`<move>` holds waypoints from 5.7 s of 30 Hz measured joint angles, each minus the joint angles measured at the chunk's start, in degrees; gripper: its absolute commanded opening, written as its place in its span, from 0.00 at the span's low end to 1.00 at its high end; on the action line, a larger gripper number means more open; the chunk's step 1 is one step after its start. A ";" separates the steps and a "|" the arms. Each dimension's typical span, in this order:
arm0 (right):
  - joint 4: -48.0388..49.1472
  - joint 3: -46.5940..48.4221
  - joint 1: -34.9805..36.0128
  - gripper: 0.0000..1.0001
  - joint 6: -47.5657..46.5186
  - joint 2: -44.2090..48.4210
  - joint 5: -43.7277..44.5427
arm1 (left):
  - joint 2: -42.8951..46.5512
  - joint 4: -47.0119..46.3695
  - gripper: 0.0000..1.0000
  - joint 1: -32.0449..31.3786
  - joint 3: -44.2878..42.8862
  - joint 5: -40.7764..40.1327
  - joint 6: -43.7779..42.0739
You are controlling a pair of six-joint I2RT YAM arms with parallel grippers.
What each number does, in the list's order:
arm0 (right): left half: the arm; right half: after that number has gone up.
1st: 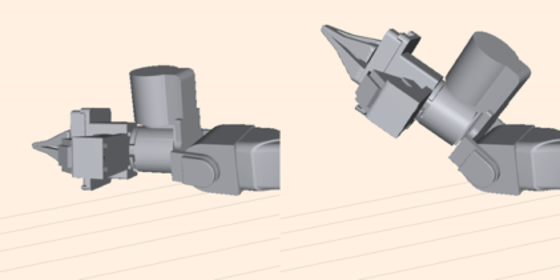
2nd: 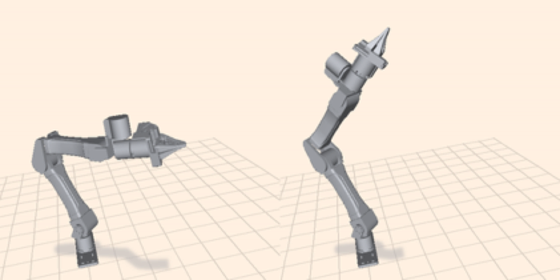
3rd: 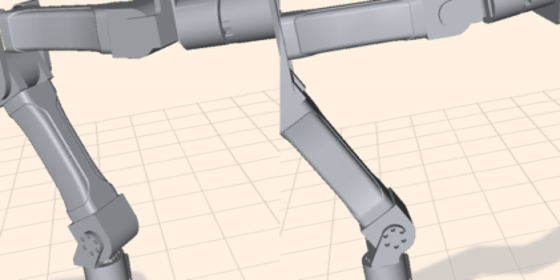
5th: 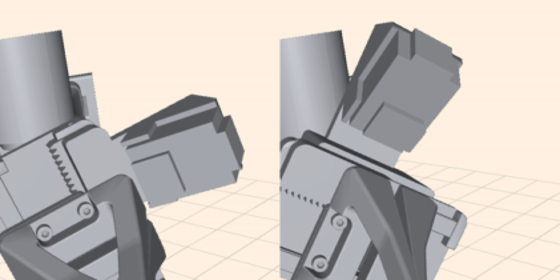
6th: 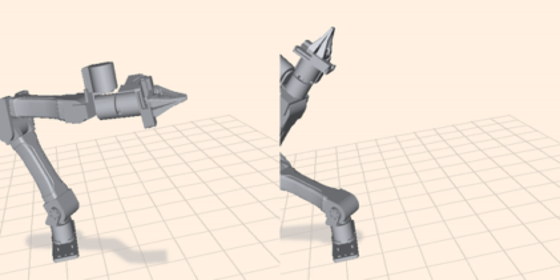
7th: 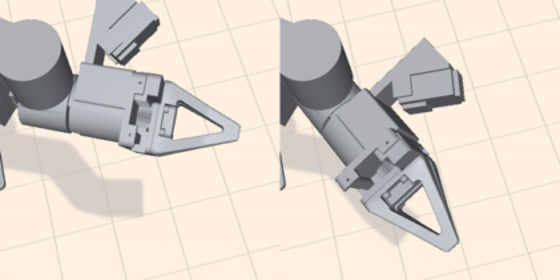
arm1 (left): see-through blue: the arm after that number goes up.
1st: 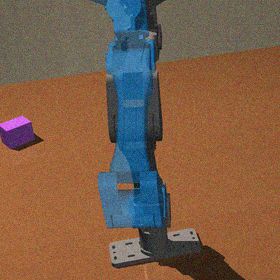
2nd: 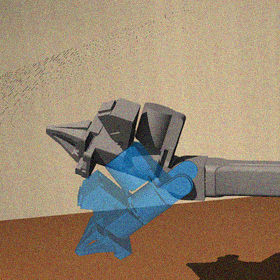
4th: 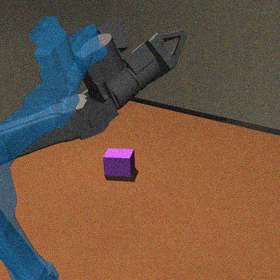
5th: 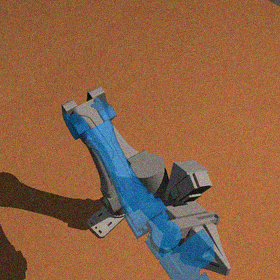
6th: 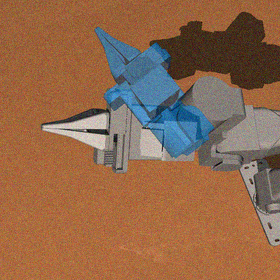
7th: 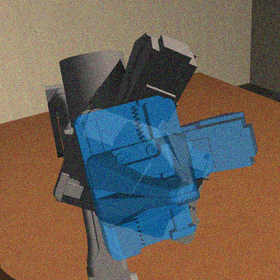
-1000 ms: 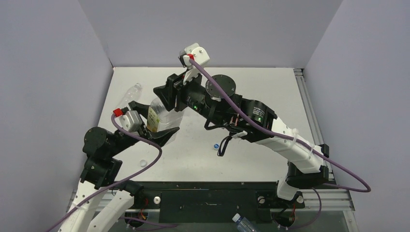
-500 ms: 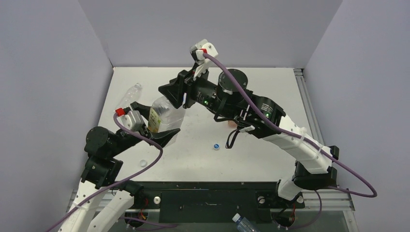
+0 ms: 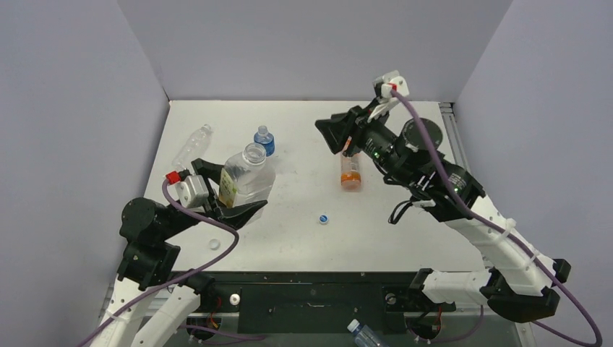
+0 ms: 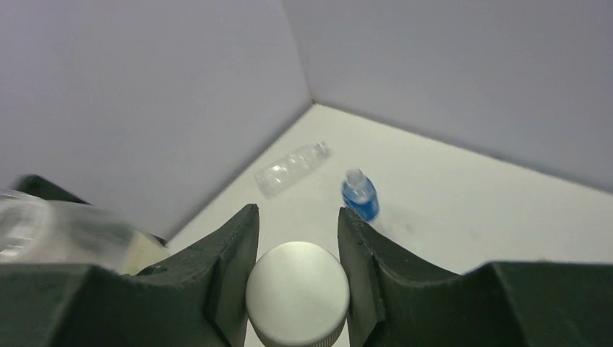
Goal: Unscrew the bottle caps
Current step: Place the bottle cap at the center of the board, then place the plastic bottle at the center of the board.
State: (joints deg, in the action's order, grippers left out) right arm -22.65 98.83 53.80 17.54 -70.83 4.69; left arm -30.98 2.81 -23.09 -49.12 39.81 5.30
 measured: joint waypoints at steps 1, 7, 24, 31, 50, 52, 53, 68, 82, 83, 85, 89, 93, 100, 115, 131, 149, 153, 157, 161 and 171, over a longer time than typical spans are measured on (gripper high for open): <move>0.72 -5.14 -1.11 0.00 0.52 2.01 0.46 | 0.26 -0.02 0.00 0.00 0.02 0.09 0.00; 5.31 -35.87 -3.15 0.00 4.44 4.52 5.49 | 1.25 0.15 0.00 0.00 0.44 0.13 -0.02; 23.19 -62.99 -0.17 0.03 17.31 -12.02 22.58 | 2.60 0.50 0.00 0.00 1.53 0.11 0.04; 26.12 -62.99 3.28 0.26 20.15 -18.86 26.49 | 2.60 0.50 0.00 0.00 1.53 0.11 0.22; 20.65 -63.39 5.16 0.75 20.00 -2.12 24.72 | 2.58 0.46 0.00 0.00 1.53 0.09 0.46; 16.79 -59.43 4.31 0.78 17.33 4.17 21.40 | 2.58 0.46 0.00 0.00 1.53 0.09 0.46; 15.37 -56.43 3.72 0.78 16.04 6.56 19.56 | 2.58 0.46 0.00 0.00 1.53 0.09 0.46; 14.08 -6.73 0.20 0.80 7.58 8.17 -14.03 | 1.99 0.02 0.00 0.00 2.86 1.01 1.25; 7.93 1.88 9.73 0.80 3.91 -11.34 -22.77 | 0.48 -2.60 0.00 0.00 3.04 2.64 2.01; 7.76 1.90 9.73 0.77 3.67 -11.34 -22.73 | 0.57 -2.62 0.00 0.00 3.17 2.69 2.03; 7.54 2.05 9.73 0.69 3.34 -11.21 -22.51 | 0.55 -2.64 0.00 0.00 3.26 2.69 2.12; 7.48 2.10 9.84 0.39 2.56 -11.08 -22.03 | 0.81 -2.95 0.00 0.00 3.26 2.69 2.58; 6.80 2.21 10.16 0.11 -1.07 -11.10 -20.31 | 0.85 -1.49 0.27 0.00 3.67 2.49 5.18; 3.48 2.38 10.45 0.00 -2.05 -11.13 -16.83 | 1.46 -1.88 0.97 0.00 4.11 1.09 5.31; 8.26 -15.61 -5.20 0.00 -9.84 -8.41 -2.27 | 7.67 17.59 0.97 0.00 3.41 -13.11 -4.50; 34.88 -17.20 -12.20 0.00 -11.78 -30.88 8.98 | 7.93 27.10 0.97 0.00 2.45 -13.79 -9.14; 34.32 -13.53 -13.25 0.57 -11.82 -38.82 9.62 | 8.09 28.83 0.97 0.00 1.40 -13.42 -10.71; 34.10 -13.53 -13.68 0.76 -10.73 -38.82 9.51 | 8.09 28.83 0.97 0.00 1.38 -13.38 -10.73; 33.16 -13.09 -14.43 0.79 -10.34 -38.80 9.40 | 8.17 28.83 0.97 0.00 1.38 -12.98 -10.73; 32.09 -12.04 -14.53 0.80 -9.99 -38.75 9.40 | 8.39 28.81 0.96 0.00 1.09 -12.72 -10.73; 27.63 -10.40 -15.39 0.82 -8.76 -33.51 8.79 | 8.52 28.74 0.97 0.00 0.33 -12.28 -10.73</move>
State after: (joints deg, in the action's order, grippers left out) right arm 4.97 88.42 38.41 8.78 -104.33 13.47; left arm -22.46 31.55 -23.09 -48.80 27.53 -5.43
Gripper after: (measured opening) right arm 0.813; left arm 0.968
